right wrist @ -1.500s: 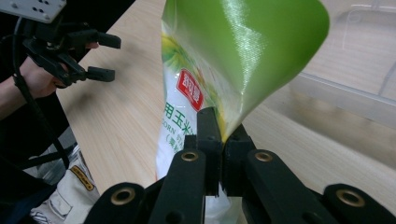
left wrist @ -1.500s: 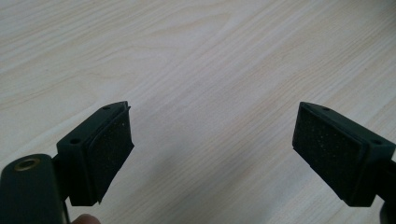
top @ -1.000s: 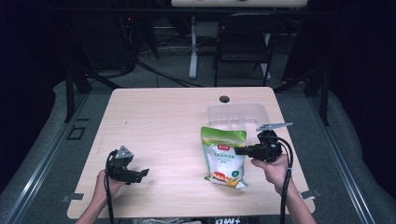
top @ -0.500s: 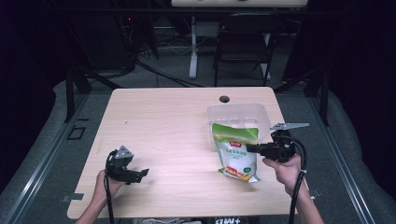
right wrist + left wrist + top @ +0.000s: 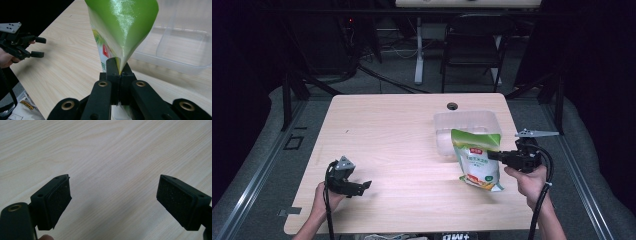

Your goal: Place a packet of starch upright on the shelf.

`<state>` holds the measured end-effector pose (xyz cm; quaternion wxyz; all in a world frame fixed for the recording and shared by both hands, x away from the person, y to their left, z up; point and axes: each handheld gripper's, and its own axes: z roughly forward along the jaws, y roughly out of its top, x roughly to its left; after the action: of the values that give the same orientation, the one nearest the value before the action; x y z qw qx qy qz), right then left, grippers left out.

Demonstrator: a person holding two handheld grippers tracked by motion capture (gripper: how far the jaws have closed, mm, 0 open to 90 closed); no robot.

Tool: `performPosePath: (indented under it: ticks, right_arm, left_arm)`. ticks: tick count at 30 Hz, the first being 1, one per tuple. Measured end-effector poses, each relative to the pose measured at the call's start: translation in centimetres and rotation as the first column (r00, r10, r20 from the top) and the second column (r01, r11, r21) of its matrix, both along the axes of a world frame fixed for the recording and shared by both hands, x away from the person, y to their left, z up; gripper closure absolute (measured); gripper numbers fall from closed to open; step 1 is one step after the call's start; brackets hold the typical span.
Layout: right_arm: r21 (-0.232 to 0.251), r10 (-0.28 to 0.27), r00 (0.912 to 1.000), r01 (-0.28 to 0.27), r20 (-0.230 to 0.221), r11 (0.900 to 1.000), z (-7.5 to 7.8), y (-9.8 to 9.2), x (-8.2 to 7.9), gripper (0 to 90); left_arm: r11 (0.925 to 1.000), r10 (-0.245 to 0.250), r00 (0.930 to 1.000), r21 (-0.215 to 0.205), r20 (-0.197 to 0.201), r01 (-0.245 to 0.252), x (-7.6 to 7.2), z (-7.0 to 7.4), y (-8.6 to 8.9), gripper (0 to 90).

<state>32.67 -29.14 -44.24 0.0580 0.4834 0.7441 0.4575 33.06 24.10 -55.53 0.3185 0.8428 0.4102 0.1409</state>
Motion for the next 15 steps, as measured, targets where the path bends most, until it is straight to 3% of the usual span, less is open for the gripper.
performPosePath:
  ticks: [15]
  right_arm:
    - [-0.002,-0.064,0.9977,0.064,0.020,0.998,0.7,-1.8,-0.1,89.5]
  left_arm:
    - [1.0000,-0.007,0.9999,0.003,-0.009,0.007,0.1,-0.1,0.0,11.9]
